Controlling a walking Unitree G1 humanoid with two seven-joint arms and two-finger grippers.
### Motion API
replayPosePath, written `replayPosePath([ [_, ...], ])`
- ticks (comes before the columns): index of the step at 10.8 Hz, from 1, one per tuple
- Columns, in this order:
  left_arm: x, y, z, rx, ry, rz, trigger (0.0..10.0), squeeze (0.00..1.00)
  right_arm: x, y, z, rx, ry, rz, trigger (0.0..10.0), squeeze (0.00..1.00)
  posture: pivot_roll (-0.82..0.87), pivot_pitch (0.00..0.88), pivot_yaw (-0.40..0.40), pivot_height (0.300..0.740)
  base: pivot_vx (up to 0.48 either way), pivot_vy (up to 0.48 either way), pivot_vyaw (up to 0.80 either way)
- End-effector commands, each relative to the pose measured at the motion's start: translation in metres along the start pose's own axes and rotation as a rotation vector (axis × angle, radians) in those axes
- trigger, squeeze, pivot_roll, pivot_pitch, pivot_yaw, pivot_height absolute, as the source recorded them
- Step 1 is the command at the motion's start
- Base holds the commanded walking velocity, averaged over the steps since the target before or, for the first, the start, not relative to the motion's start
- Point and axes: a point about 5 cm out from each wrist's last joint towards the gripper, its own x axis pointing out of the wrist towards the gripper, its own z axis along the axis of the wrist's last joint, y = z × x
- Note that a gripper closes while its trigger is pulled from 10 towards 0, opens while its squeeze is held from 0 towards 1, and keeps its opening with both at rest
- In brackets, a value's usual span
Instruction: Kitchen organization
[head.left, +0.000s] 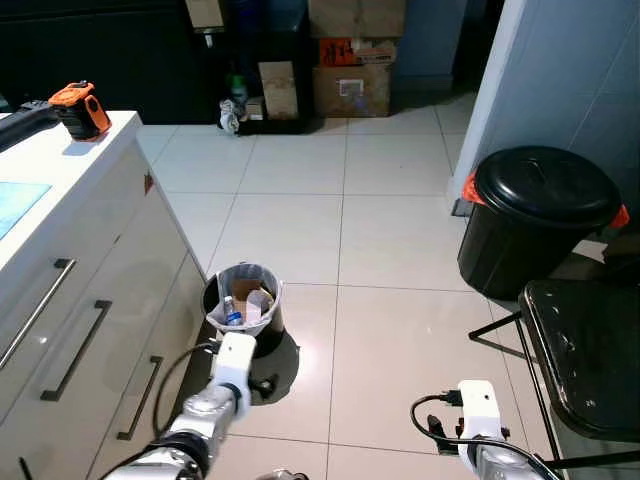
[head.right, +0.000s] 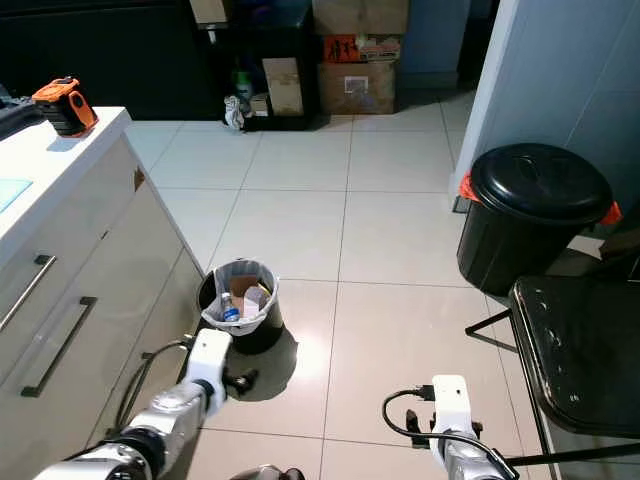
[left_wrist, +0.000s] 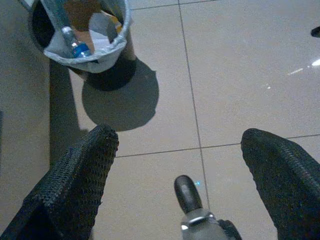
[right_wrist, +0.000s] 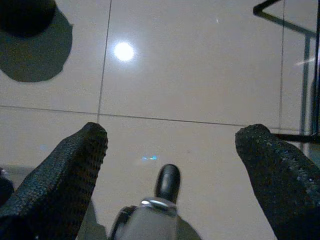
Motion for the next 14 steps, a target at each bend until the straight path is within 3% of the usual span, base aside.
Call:
replayPosePath([
  [1, -0.002, 0.01, -0.003, -0.011, 0.0, 0.045, 10.0, 0.0, 0.001, 0.003, 0.007, 0.063, -0.029, -0.015, 10.0, 0.0, 0.02, 0.0, 0.112, 0.74, 0.0, 0.0, 0.0],
  [3, -0.004, 0.014, -0.012, 0.011, 0.045, 0.07, 10.0, 0.0, 0.003, 0.014, 0.004, 0.012, -0.004, 0.042, 10.0, 0.0, 0.05, 0.0, 0.114, 0.74, 0.0, 0.0, 0.0],
  [4, -0.006, 0.01, -0.023, 0.101, 0.077, 0.049, 10.0, 0.0, 0.0, 0.013, -0.012, -0.076, 0.049, 0.04, 10.0, 0.0, 0.06, 0.0, 0.103, 0.74, 0.0, 0.0, 0.8],
  [6, -0.008, 0.009, -0.027, 0.084, 0.063, 0.013, 10.0, 0.0, 0.0, 0.018, -0.013, -0.108, 0.055, 0.06, 10.0, 0.0, 0.07, 0.0, 0.091, 0.74, 0.0, 0.0, 0.8],
  [9, -0.011, 0.011, -0.04, 0.147, 0.103, -0.005, 10.0, 0.0, 0.003, 0.028, -0.003, -0.11, 0.041, 0.096, 10.0, 0.0, 0.07, 0.0, 0.106, 0.74, 0.0, 0.0, 0.8],
  [11, -0.01, 0.012, -0.033, 0.184, 0.09, -0.001, 10.0, 0.0, 0.002, 0.033, -0.006, -0.122, 0.046, 0.113, 10.0, 0.0, 0.07, 0.0, 0.105, 0.74, 0.0, 0.0, 0.8],
  [14, -0.011, 0.01, -0.039, 0.204, 0.122, -0.028, 10.0, 0.0, 0.001, 0.032, -0.012, -0.129, 0.06, 0.112, 10.0, 0.0, 0.07, 0.0, 0.118, 0.74, 0.0, 0.0, 0.8],
])
